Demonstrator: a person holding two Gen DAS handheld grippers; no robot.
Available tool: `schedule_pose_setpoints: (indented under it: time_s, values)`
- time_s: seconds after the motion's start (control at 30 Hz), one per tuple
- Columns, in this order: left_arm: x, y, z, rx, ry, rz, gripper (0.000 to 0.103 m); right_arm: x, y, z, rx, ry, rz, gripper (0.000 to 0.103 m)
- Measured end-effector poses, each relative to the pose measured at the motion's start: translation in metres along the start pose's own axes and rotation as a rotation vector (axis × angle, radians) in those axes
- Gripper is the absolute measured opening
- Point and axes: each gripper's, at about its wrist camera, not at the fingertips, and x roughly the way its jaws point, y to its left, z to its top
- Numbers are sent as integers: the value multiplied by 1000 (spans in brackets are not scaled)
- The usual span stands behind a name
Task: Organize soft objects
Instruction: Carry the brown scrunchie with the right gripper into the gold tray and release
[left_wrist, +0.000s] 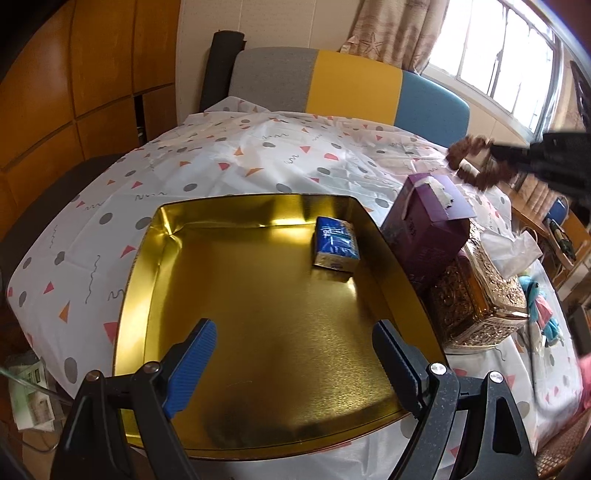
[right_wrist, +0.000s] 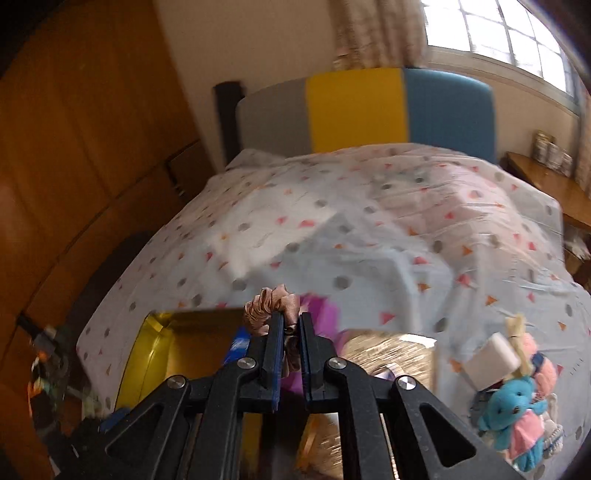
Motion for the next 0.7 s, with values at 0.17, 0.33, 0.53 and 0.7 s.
schedule_pose_setpoints:
  time_s: [0.17, 0.33, 0.53, 0.7]
  values:
    - [2, 7, -1, -15, 0, 12, 87, 17, 47, -36, -124, 76, 64, 7]
    - [1, 8, -2, -15, -4, 19, 87, 46, 71, -66, -196, 162, 55, 7]
    - [-1, 11, -3, -15, -10, 28, 87, 77, 76, -90, -212, 234, 25, 7]
    - [0, 12, -5, -18, -5, 30, 87, 89, 75, -101, -224, 246, 1, 10]
